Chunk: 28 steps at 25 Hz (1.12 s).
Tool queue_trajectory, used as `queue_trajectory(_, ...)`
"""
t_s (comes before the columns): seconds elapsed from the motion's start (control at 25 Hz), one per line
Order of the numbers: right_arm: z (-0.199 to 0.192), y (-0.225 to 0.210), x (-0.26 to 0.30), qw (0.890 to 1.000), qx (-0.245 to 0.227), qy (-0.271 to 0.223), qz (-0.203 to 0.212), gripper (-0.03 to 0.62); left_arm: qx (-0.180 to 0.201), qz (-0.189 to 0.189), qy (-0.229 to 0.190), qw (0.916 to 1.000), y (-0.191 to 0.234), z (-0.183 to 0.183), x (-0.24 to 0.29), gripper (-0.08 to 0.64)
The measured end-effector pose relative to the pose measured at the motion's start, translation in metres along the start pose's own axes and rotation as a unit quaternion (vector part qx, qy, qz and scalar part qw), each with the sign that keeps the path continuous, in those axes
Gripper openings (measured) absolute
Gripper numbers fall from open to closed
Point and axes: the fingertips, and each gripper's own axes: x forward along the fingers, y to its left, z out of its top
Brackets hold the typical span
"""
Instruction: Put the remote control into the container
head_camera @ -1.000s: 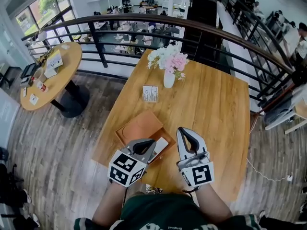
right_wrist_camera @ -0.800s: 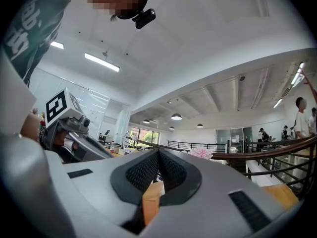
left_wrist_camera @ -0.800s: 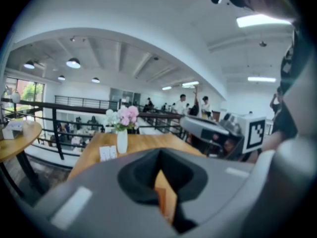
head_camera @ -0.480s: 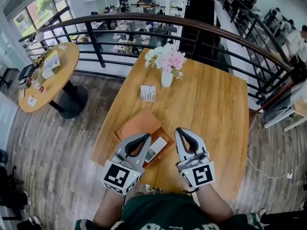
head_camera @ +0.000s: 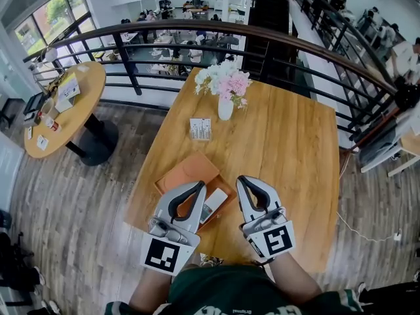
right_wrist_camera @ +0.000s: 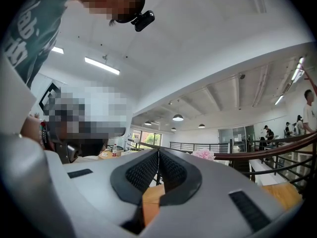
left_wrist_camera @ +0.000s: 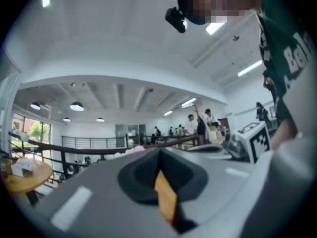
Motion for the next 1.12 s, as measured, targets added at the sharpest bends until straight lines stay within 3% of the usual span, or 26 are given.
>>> queue_trajectory(0.28,0.011,-0.003,-0.003,1.0,0.001,-0.008,0.004,0.017,0.023,0.009,-0.011,0.9996,0.002,0.003,-0.007,0.0)
queue_trajectory(0.6,0.023,0.002,-0.009,0.999,0.028,-0.026,0.023,0.017,0.064,0.024,-0.064,0.9956,0.004,0.016,-0.017,0.0)
queue_trajectory(0.88,0.031,0.006,-0.012,0.999,0.019,-0.035,0.03,0.016,0.093,0.031,-0.051,0.9939,0.005,0.005,-0.014,0.0)
queue_trajectory(1.12,0.034,0.004,-0.015,0.999,0.008,-0.041,0.019,0.016,0.075,0.034,-0.058,0.9949,0.008,0.0,-0.015,0.0)
